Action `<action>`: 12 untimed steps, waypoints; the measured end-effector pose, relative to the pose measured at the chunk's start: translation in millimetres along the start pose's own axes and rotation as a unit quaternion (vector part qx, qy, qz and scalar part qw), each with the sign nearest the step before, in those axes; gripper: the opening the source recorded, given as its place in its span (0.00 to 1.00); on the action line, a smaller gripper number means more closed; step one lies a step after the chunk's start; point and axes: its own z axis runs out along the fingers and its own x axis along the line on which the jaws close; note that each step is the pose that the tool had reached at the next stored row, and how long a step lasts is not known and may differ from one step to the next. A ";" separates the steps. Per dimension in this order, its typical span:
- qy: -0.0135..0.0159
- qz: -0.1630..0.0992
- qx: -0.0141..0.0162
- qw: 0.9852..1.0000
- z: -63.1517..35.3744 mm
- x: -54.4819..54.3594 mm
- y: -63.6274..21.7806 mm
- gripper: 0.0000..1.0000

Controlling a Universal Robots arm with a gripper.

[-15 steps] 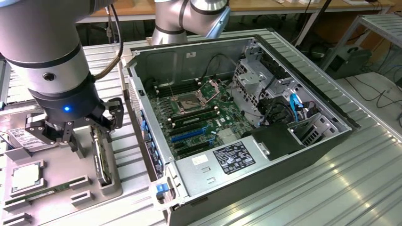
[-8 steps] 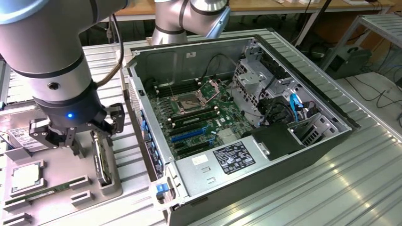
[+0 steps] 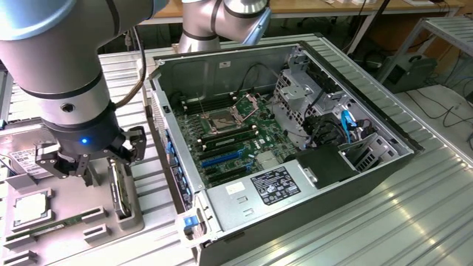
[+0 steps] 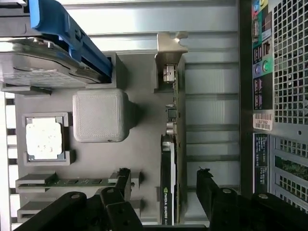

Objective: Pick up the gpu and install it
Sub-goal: 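Pick up the gpu and move the gpu toward the slot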

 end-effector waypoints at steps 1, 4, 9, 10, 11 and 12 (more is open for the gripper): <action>0.002 0.000 0.000 1.000 13.5 -0.8 7.1 0.66; 0.002 0.000 0.001 1.000 35.7 -5.8 10.3 0.66; 0.002 0.000 0.002 1.000 36.1 -6.7 10.2 0.29; 0.002 0.000 0.002 1.000 36.1 -6.7 10.2 0.29; 0.002 0.000 0.002 1.000 36.1 -6.7 10.2 0.28; 0.002 0.000 0.002 1.000 36.1 -6.7 10.2 0.28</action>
